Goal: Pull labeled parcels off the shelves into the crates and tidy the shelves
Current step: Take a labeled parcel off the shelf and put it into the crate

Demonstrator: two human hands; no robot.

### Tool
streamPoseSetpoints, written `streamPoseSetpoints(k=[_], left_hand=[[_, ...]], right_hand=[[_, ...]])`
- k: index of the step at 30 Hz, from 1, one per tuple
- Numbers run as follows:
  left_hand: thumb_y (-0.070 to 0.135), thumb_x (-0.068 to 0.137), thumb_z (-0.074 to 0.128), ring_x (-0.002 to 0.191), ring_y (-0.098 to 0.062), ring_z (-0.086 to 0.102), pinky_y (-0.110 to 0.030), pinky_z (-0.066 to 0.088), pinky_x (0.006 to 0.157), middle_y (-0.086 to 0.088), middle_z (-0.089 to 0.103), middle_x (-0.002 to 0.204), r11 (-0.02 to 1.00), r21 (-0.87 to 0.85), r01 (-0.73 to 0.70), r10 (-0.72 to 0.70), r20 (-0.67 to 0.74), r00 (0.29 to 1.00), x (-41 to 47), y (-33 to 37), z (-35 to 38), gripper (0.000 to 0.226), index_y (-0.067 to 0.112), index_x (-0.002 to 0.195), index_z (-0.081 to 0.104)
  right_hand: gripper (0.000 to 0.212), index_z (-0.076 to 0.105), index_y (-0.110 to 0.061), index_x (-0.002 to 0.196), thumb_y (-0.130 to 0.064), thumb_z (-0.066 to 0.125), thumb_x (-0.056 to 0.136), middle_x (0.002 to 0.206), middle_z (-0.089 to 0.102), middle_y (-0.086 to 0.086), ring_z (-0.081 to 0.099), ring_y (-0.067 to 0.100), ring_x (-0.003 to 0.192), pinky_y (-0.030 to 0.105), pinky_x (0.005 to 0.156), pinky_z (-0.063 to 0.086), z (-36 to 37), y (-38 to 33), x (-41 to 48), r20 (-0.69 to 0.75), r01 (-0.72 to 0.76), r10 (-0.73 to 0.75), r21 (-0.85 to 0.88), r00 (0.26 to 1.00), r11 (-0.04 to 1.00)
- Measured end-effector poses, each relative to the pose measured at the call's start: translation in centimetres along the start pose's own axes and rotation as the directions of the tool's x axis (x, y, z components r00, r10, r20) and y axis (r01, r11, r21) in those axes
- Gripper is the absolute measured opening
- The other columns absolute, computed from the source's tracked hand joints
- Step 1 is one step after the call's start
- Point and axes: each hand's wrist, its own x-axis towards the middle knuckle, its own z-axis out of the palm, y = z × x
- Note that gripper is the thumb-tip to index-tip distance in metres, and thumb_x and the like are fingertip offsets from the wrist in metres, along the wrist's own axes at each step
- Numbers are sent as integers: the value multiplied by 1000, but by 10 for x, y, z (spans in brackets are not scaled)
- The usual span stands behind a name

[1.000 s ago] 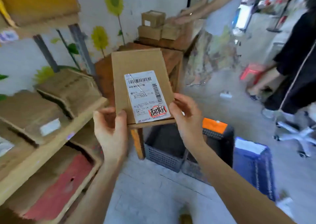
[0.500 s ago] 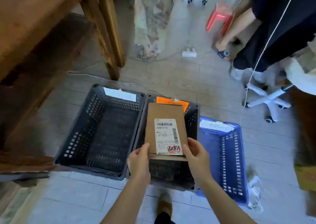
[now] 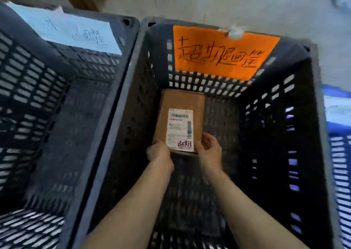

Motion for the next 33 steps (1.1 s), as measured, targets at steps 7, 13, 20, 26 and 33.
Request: streamPoseSetpoints(k=[7,13,20,26,33], left_hand=[[11,93,43,96,-33,61,-43,52,86,-22,62,113,996,85,35,-39,48,998,-24,17,-11,28,-3,112,59],[30,94,46,88,-30,60,-41,51,84,-15,64,96,971,237,-23,-14,153,988,-182,87,-62,29,6,94,63],[35,95,45,75,-10,46,-34,34,79,5,50,83,949,125,-290,272,141,952,-385,208,-195,28,17,77,55],[26,90,55,79,-20,51,-30,39,70,-1,56,78,843,-241,-481,453,-166,876,-547,257,-372,22,21,69,57],[17,91,54,84,-19,58,-29,44,72,-2,64,82,505,-429,-749,581,-472,663,-697,279,-579,16,18,78,64]], right_hand=[[39,48,-6,129,0,44,91,130,55,11,53,17,110,20,86,39,-8,-31,-10,-37,-97,94,-75,995,992],[24,60,-7,112,-12,55,89,99,61,3,54,7,80,8,62,42,-47,-182,-127,120,6,10,-137,993,991],[25,64,-19,95,-41,63,83,87,62,-6,57,8,82,22,68,41,-27,-370,-328,549,306,-140,-224,824,925],[12,62,-30,86,-41,62,83,83,58,-24,52,-11,77,9,63,37,7,-462,-544,855,597,-246,-90,457,798],[8,63,-28,75,-28,65,84,68,64,-21,56,-20,68,-2,59,38,50,-492,-814,938,662,-345,277,-30,696]])
